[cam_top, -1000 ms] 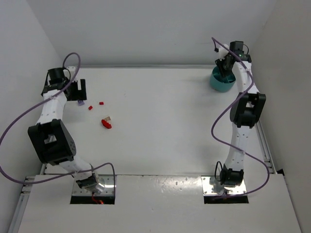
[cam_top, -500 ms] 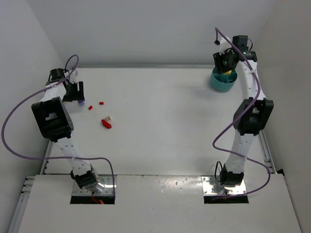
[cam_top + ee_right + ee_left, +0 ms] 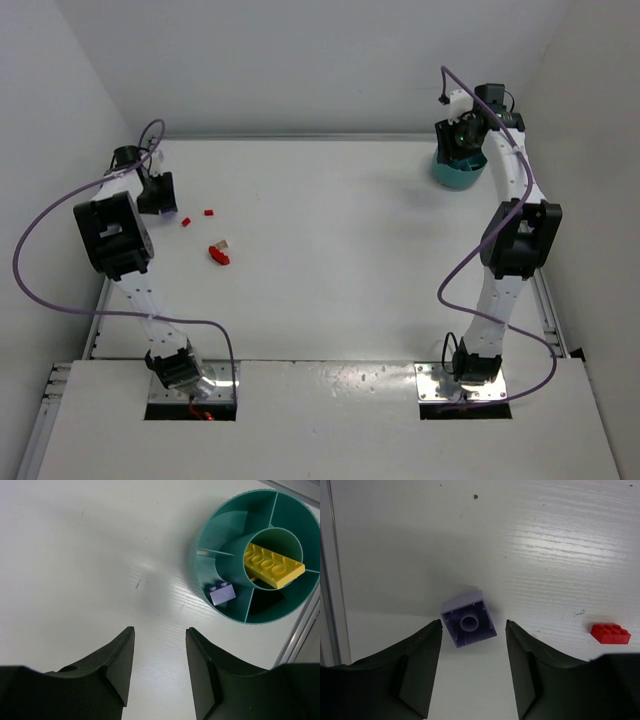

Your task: Sort the legos into containers by color

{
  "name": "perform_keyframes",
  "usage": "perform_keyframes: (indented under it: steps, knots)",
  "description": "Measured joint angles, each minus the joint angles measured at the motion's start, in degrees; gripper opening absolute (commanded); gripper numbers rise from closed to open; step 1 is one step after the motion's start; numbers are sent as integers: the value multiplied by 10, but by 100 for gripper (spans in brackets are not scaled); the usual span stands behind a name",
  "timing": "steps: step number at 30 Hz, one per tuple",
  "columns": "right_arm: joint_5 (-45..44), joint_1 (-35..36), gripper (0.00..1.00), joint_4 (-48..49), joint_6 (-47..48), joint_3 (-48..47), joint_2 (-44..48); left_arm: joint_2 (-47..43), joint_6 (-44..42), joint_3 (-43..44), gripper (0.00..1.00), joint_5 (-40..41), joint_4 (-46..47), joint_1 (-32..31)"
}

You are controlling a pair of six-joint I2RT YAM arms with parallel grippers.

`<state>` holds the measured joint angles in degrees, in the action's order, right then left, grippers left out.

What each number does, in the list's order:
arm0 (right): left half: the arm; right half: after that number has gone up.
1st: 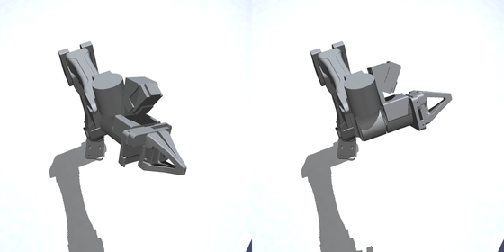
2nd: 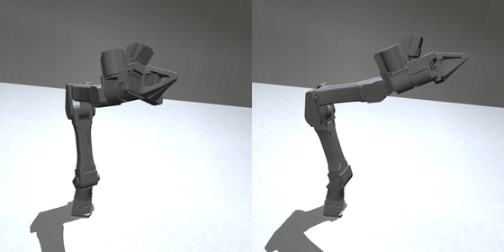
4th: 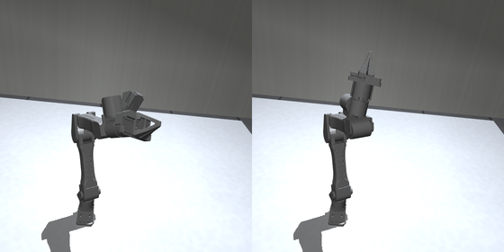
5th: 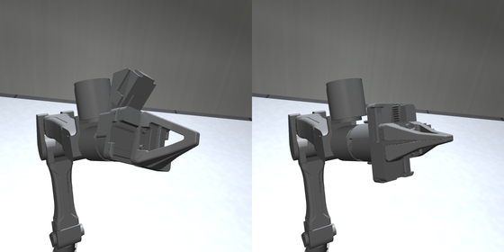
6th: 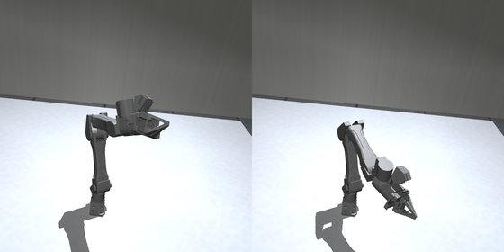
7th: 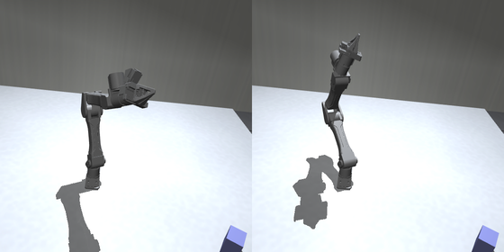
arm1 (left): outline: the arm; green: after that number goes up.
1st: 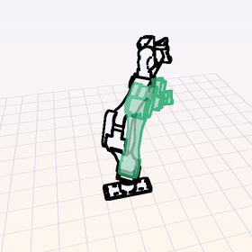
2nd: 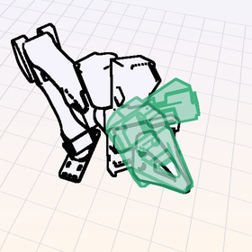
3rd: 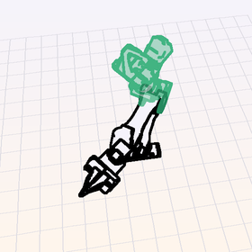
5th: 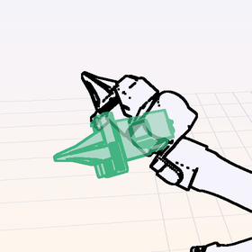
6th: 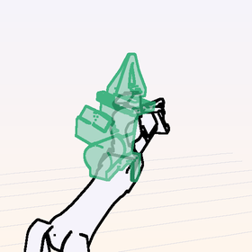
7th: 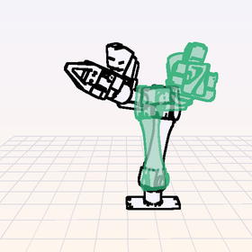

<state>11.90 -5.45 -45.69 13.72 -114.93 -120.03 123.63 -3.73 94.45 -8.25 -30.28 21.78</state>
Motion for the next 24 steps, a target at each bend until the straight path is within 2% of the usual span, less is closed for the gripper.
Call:
perform_keyframes:
  steps: [4,8,11,15,17,21,24]
  knots:
    - [5,0,46,0,-3,0,0,15,3,3,48,10,5,-8]
    - [19,0,46,-1,-8,0,0,19,4,5,27,13,10,-11]
    - [41,3,46,-9,-18,0,0,19,-2,5,18,2,11,-11]
    - [107,13,53,-19,-51,13,4,4,-20,-19,17,-42,25,-11]
    - [156,24,58,-23,-81,33,11,-33,-39,-62,17,-83,27,-13]
    - [267,68,60,-1,-159,93,21,-175,-79,-158,17,-183,27,-38]
    - [337,110,60,31,-225,148,23,-307,-102,-194,17,-231,29,-110]
